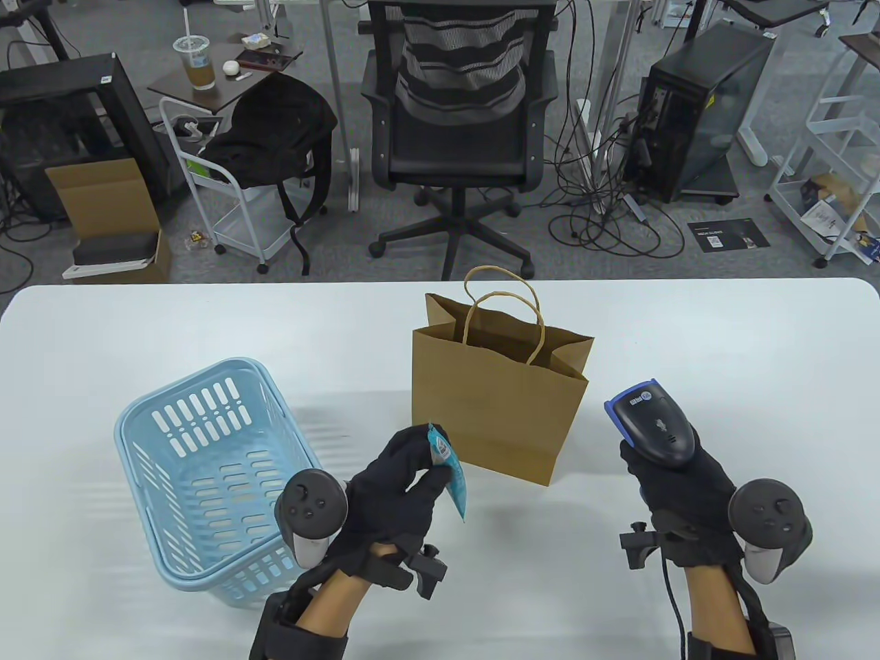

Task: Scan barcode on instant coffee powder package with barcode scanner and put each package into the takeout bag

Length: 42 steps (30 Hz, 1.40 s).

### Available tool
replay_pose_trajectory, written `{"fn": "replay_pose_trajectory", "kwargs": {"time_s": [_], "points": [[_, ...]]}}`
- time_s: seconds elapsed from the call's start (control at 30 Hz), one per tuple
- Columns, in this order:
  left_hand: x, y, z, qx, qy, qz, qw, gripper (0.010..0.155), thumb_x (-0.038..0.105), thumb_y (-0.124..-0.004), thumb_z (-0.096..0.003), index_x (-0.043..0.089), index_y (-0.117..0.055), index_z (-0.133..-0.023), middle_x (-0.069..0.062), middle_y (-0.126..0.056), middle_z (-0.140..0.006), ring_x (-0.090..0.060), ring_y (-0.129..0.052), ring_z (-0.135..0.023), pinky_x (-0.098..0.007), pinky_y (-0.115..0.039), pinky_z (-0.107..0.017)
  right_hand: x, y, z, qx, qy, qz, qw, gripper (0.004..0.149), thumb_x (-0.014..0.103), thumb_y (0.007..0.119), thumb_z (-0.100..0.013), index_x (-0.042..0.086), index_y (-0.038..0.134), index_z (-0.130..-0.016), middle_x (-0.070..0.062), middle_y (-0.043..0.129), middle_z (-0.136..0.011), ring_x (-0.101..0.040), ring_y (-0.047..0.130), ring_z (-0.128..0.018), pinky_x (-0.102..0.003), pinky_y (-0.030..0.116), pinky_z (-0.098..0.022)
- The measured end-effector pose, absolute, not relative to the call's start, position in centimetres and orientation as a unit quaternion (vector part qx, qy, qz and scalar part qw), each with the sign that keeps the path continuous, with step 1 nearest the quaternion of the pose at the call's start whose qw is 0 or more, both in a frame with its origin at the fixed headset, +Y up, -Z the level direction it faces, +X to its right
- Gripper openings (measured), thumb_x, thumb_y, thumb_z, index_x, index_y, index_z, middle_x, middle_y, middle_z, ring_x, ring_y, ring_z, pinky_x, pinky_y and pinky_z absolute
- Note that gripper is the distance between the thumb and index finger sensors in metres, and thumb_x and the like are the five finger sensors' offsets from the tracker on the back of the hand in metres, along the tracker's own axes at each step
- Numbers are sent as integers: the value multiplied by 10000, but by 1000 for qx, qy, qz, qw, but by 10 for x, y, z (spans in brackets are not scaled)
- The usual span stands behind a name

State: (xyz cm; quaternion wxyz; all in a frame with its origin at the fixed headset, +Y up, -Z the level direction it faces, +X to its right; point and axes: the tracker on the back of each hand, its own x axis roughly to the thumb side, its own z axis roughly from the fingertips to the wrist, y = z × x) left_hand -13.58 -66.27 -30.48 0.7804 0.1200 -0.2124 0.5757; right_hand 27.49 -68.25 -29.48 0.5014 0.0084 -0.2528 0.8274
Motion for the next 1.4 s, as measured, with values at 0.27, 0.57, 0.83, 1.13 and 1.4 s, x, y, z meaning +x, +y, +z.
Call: {"fn": "replay_pose_trajectory", "kwargs": {"time_s": [0.27,0.57,0.83,1.13,1.4], "points": [[-135,-691,-304,90,-199,555,802,418,395,-844,-400,201,-886,-767,19,-790,-969,-239,-982,-796,-494,-770,-669,255,-676,-293,76,-232,824,512,594,553,953,-441,224,784,-906,27,1051,-605,-181,1080,-428,-403,886,-425],[-143,-706,-308,71,-166,562,807,422,378,-833,-415,205,-876,-798,9,-769,-991,-244,-976,-796,-497,-763,-670,218,-671,-289,154,-198,836,488,604,553,947,-443,221,777,-918,27,1048,-599,-180,1075,-423,-403,883,-424],[-142,-706,-307,70,-176,548,815,430,383,-837,-427,200,-866,-815,2,-756,-1002,-250,-966,-806,-505,-753,-676,185,-673,-285,209,-166,857,440,596,555,947,-441,228,783,-912,36,1047,-594,-175,1075,-417,-402,884,-422],[-139,-705,-303,79,-190,525,826,435,398,-836,-426,208,-865,-816,4,-761,-998,-246,-971,-801,-503,-756,-674,164,-680,-283,238,-133,873,404,587,554,945,-442,229,787,-905,38,1048,-591,-173,1076,-415,-401,885,-419],[-137,-706,-302,76,-194,518,830,436,397,-835,-428,206,-862,-820,3,-757,-1002,-245,-973,-798,-501,-758,-672,158,-685,-284,245,-121,876,398,562,554,945,-442,237,797,-882,39,1048,-589,-172,1076,-414,-400,886,-419]]}}
